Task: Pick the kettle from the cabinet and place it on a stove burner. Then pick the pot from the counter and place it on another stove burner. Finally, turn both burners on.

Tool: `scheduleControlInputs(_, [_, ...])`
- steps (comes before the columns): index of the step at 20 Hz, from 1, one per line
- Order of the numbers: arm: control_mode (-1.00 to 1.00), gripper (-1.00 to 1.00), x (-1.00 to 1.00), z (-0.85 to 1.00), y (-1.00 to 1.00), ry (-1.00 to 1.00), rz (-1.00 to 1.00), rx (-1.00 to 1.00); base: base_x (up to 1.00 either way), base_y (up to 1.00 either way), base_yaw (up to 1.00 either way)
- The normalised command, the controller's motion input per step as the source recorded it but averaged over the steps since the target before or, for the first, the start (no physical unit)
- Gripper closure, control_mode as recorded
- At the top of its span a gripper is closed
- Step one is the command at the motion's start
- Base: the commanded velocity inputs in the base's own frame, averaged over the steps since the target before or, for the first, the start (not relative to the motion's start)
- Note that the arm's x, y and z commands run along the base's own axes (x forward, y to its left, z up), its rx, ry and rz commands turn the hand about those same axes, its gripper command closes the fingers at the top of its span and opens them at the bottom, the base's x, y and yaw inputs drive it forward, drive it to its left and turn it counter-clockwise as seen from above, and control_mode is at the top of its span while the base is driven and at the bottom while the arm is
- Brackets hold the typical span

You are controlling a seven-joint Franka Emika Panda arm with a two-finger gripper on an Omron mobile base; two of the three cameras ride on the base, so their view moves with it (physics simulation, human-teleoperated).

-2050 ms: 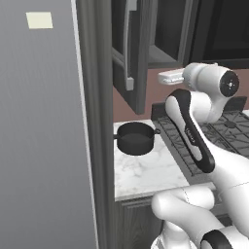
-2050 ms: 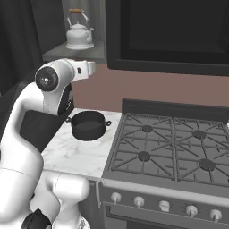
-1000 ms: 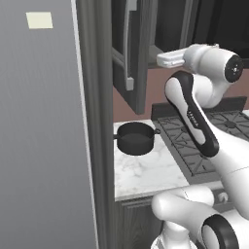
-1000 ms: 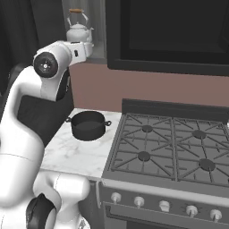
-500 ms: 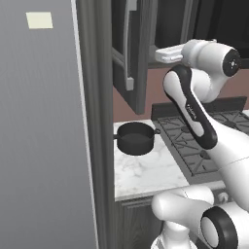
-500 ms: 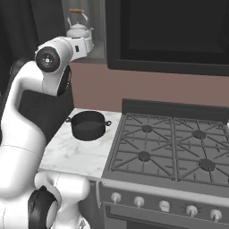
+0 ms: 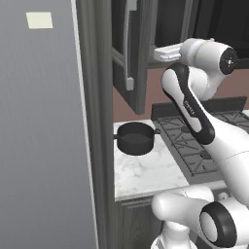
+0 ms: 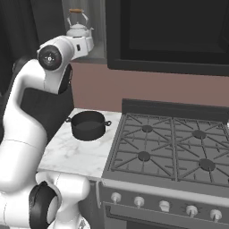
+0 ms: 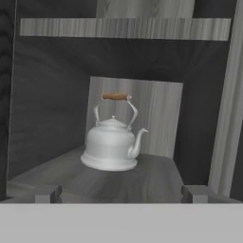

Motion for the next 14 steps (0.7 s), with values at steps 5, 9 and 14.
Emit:
scheduleControlInputs(5, [-1.00,-1.00,0.25,0.01,0.04,0.00,0.00,0.00,0.00,0.00,0.00])
scheduleControlInputs(9, [-1.00,-1.00,0.20,0.07,0.08,0.00,0.00,-0.01,0.00,0.00,0.00])
scheduleControlInputs(14, [-1.00,-1.00,0.24,0.09,0.07,0.00,0.00,-0.02,0.00,0.00,0.00])
